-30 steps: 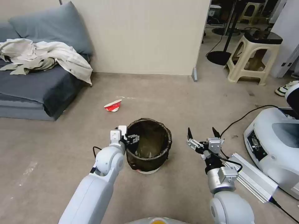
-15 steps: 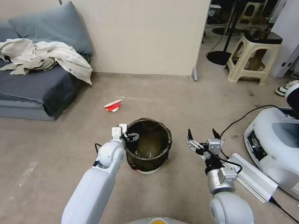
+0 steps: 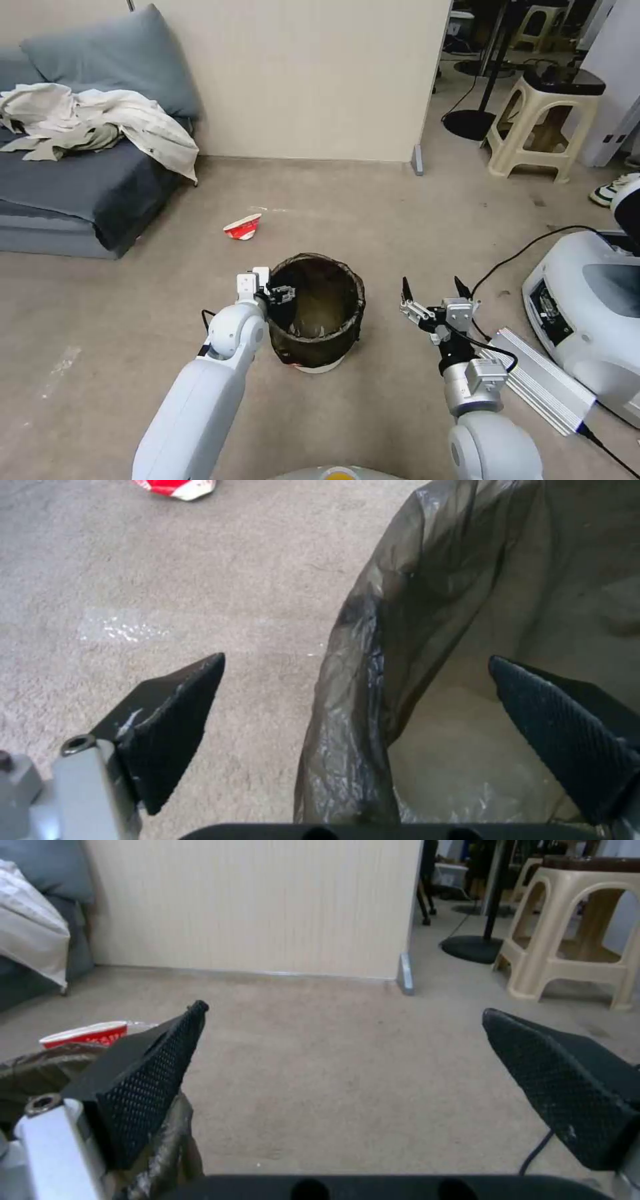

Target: Pick up the trash can from the floor.

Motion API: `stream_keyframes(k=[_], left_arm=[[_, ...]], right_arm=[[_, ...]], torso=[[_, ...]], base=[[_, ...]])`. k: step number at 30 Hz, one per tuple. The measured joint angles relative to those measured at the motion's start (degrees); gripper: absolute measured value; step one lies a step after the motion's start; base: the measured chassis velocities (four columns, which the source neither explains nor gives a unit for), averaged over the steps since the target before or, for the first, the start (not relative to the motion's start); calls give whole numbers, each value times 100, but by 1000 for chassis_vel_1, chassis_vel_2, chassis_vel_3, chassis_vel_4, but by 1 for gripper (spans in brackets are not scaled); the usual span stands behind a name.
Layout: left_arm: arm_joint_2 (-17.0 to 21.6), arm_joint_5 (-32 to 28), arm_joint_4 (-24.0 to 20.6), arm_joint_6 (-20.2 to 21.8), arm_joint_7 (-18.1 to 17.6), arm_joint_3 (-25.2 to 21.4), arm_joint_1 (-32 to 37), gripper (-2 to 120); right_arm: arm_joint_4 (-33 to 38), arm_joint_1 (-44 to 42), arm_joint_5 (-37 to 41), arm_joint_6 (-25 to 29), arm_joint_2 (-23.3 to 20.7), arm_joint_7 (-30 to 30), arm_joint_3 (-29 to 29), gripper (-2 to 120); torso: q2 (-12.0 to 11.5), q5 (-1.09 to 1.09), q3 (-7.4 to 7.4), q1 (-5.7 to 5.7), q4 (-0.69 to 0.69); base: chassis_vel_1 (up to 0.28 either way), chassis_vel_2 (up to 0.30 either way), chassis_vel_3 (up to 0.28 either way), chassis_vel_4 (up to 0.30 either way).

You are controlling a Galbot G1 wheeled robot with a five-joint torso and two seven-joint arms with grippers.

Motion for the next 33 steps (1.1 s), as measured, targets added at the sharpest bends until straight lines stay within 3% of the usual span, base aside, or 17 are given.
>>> stream_keyframes(k=[23,28,33], left_arm=[[51,-55,-469,-35,-79,2,357,17],[62,-70,-554,-61,-106,1,423,6],[89,-127,-708,-130,-158,-4,521,5]], right_arm=[[-81,77,24,3,-16,13,-27,100],[-81,80,24,5,-17,12,-27,100],[-81,80,24,14,-17,10,-27,100]], torso=[[0,-3,1,0,-1],[0,-3,1,0,0],[0,-5,2,1,-2]], base=[[0,0,0,0],[0,0,0,0],[0,0,0,0]])
